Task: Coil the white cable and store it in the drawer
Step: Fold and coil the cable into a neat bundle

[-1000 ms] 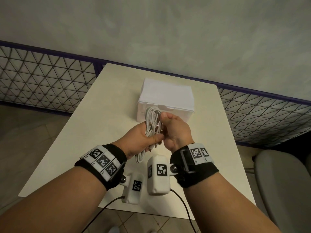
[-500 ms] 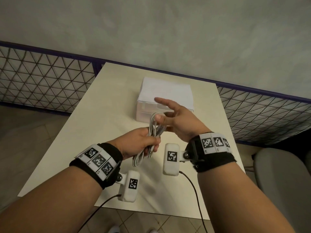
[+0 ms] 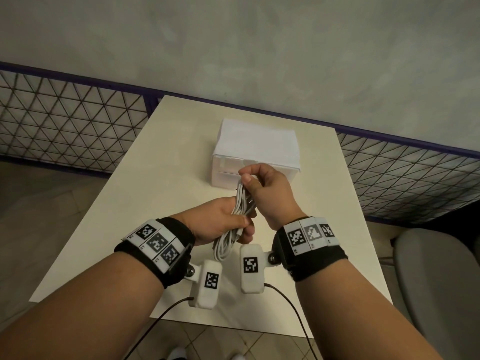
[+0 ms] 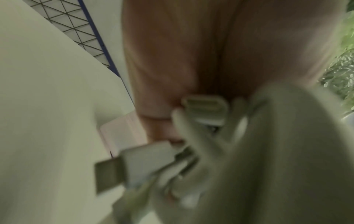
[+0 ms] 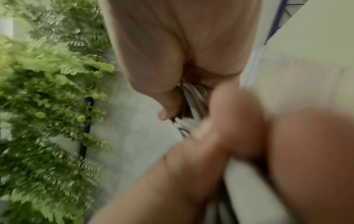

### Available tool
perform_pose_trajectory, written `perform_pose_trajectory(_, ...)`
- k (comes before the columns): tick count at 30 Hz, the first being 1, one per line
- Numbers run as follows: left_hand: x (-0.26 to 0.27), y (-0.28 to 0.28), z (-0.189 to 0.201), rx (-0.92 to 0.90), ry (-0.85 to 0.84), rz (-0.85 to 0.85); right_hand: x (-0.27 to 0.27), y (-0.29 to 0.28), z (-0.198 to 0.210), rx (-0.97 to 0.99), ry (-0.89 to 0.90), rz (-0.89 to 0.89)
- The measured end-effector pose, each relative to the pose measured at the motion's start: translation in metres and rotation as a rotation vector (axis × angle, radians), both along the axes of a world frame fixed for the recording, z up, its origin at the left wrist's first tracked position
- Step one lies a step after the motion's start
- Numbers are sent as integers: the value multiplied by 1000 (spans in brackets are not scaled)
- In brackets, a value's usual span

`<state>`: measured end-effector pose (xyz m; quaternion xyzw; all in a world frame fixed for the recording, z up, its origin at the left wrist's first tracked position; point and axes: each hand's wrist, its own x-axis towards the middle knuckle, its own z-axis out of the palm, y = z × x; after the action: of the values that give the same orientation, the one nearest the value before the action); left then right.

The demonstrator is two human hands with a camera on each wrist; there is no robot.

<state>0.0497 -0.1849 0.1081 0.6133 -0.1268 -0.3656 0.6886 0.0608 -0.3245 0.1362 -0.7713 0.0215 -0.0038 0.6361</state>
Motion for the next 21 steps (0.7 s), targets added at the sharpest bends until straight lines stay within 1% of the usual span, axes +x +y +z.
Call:
perform_pose_trajectory(1,0,1,0,24,-23,1,1,-3,2,-64,-1,42)
perform_pose_trajectory(4,-1,2,-2,116,-85,0,7,-19,15,-340,41,215)
perform_pose_trajectory(5,-1,2,-4,128,-89,-1,8,-23,19,-371,63,275)
perform_pose_trajectory(6,-1,1,-4,134,-93,-3,8,-24,22,-346,79,321)
perform_pose_trajectory(7,0,1,-4,137,-101,-5,8,-24,24,-278,90,343)
perform_pose_trajectory(9,3,0,-1,142,-126,-11,7,-20,24,-105,92,327)
perform_pose_trajectory(10,4,-1,1,152,-144,-21,6,-18,23,-58,81,301)
perform_pose_trajectory(13,6,-2,4,182,-179,-42,6,-13,16,-10,36,235)
perform_pose_trajectory(15,6,-3,2,182,-173,-20,5,-10,12,-4,11,212)
perform_pose_trajectory(17,7,-3,-4,151,-154,36,2,-7,7,7,14,197)
perform_pose_trajectory(21,9,-3,-11,62,-100,249,-4,-5,-20,121,138,63)
